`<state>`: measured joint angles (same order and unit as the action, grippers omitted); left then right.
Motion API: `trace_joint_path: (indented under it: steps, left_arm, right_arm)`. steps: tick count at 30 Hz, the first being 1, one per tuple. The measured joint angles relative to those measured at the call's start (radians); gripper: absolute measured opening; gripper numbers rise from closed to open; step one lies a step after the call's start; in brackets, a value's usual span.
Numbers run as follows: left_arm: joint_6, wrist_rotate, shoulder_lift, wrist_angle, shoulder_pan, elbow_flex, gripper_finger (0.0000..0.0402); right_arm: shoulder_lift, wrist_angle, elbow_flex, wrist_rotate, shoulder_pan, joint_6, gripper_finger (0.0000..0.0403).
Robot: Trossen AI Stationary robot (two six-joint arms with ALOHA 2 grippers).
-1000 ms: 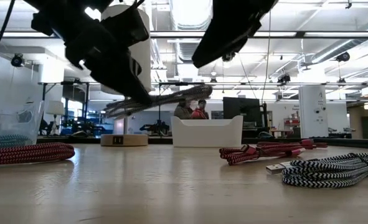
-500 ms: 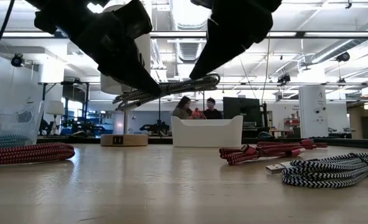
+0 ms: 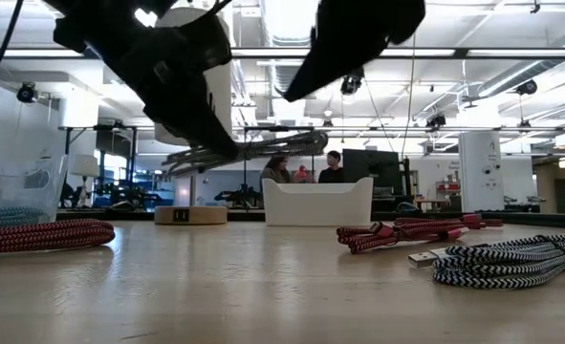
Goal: Pick & Place USB Port
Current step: Put the top white black charger cable into the white bin
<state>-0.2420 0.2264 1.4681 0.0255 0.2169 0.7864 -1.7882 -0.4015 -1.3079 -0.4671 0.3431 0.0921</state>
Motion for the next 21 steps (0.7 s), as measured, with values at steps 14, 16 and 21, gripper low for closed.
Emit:
trace_joint_path:
  steps: [14,16,21]
  left_arm:
    - [0.062,-0.033,0.000,-0.062,0.003,0.078,0.0017]
    - [0.064,-0.040,0.000,-0.062,0.006,0.086,0.0017]
    - [0.066,-0.046,0.000,-0.044,0.008,0.087,0.0016]
  right_arm:
    - [0.000,-0.005,0.002,0.018,-0.040,0.018,0.0196]
    - [0.000,-0.006,0.002,0.016,-0.043,0.018,0.0195]
    - [0.000,-0.007,0.003,0.015,-0.042,0.045,0.0173]
